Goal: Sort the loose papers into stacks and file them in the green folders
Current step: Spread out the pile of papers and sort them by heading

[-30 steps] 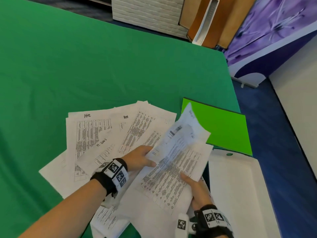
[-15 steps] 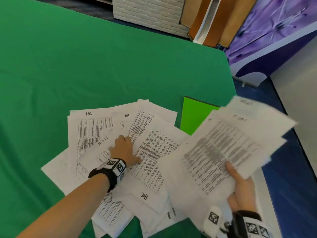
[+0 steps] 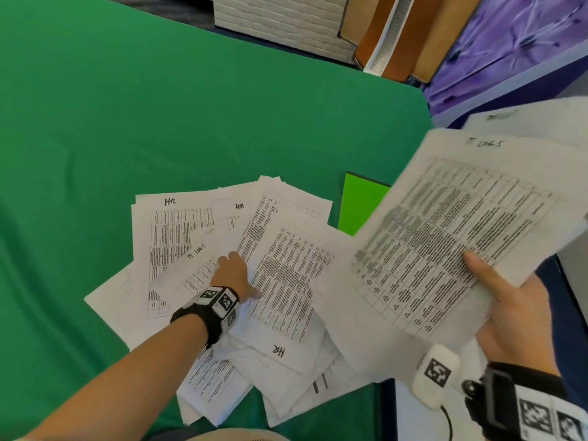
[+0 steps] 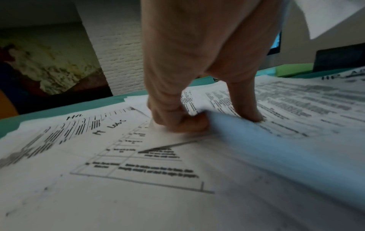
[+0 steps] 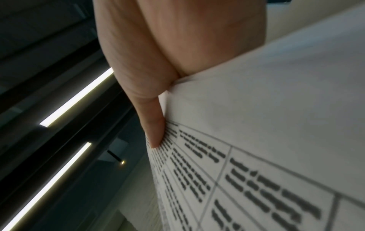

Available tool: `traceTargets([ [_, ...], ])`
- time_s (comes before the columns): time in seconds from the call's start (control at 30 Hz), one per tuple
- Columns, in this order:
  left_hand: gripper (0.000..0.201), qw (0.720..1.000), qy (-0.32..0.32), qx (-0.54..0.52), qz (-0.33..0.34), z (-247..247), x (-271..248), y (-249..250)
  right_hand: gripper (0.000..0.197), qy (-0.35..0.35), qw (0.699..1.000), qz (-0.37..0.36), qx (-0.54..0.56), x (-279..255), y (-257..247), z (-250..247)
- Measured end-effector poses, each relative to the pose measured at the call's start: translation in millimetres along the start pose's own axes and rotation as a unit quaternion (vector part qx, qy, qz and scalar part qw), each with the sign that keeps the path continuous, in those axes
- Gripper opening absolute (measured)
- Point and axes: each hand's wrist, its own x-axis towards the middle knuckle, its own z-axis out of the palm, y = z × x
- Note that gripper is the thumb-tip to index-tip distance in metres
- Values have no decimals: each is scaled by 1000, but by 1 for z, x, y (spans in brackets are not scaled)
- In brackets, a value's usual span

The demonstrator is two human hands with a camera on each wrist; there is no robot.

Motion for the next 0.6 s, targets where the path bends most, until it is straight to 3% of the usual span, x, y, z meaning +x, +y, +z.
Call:
traceTargets([
  [0.07, 68, 998, -51, 29, 30, -3, -2, -2, 34, -5, 999, -2, -48, 2, 3, 2],
  [0.13, 45, 995, -50, 45, 71, -14, -4, -4, 28, -27, 992, -9, -125, 2, 4, 4],
  [0.23, 31, 994, 46, 5, 101, -49, 2, -3, 26, -81, 972, -13, -221, 1, 2, 5],
  [0.33, 25, 970, 210, -1, 119, -106, 5, 8, 17, -143, 935, -26, -323, -2, -1, 10],
  [0.4, 19, 930, 335, 5, 153, -150, 2, 20, 8, -182, 898, -58, -397, -3, -2, 15],
  [0.47, 19, 889, 408, 44, 203, -189, -1, 33, 14, -210, 841, -106, -487, -4, -3, 24],
  [0.57, 20, 850, 406, 120, 314, -226, -14, 55, 9, -233, 755, -218, -573, -3, -3, 43],
  [0.6, 20, 839, 381, 156, 356, -232, -23, 64, 14, -224, 741, -246, -583, -2, 0, 49],
])
